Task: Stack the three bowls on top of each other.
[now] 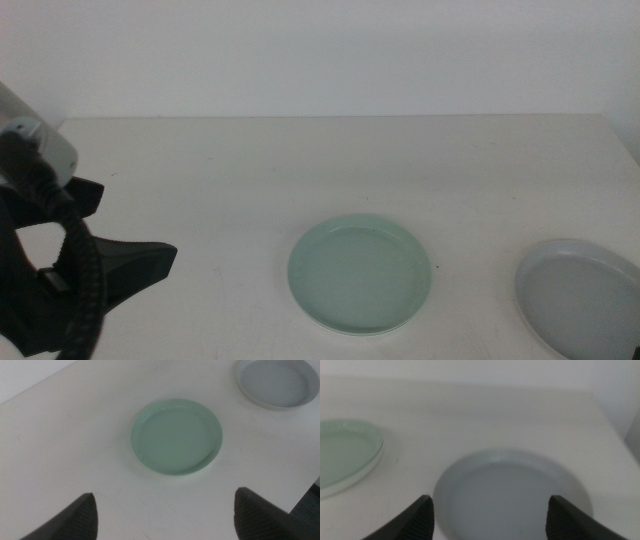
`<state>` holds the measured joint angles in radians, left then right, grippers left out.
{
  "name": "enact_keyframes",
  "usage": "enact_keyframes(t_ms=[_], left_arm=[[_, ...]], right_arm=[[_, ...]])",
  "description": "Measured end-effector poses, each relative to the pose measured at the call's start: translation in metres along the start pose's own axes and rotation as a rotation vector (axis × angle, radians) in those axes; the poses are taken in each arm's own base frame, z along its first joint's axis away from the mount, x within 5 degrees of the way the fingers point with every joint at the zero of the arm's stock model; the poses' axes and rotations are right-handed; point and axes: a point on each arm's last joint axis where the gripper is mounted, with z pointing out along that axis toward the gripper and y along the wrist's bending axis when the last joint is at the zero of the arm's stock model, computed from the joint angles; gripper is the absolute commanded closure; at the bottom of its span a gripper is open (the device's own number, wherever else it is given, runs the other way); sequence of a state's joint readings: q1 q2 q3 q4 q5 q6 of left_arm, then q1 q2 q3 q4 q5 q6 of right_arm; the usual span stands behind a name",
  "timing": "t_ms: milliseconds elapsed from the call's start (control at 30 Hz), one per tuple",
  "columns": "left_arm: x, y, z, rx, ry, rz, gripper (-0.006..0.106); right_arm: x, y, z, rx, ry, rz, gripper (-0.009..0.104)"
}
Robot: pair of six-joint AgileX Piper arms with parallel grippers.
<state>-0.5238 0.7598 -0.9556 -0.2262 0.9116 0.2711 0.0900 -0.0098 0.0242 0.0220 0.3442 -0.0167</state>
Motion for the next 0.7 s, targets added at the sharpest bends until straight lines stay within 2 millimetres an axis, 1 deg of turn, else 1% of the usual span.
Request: enact_keyframes(t_ms=[33,100,233,367,500,600,700], left_arm=[[0.0,0.0,0.0,0.0,0.0,0.0,-0.005],[0.0,0.0,0.0,0.0,0.0,0.0,-0.005],[0.0,0.0,0.0,0.0,0.0,0.0,-0.005],[0.0,0.0,0.0,0.0,0.0,0.0,-0.005],[0.0,0.0,0.0,0.0,0.0,0.0,-0.005],[0.0,0.0,0.0,0.0,0.0,0.0,-0.005],[0.0,0.0,0.0,0.0,0.0,0.0,-0.005]], right_arm=[[-0.001,0.0,-0.001,-0.004,0.02,0.008,0.038],[-0.009,0.001,-0.005,-0.008,0.038,0.014,0.038],[-0.041,0.001,-0.013,-0.01,0.051,0.014,0.038],[-0.076,0.001,-0.014,-0.006,0.118,0.003,0.038],[-0.104,0.001,-0.008,-0.006,0.22,0.001,0.038],[-0.126,0.001,0.001,-0.002,0.306,-0.005,0.038],[-0.14,0.001,0.011,0.006,0.394,0.03,0.038]])
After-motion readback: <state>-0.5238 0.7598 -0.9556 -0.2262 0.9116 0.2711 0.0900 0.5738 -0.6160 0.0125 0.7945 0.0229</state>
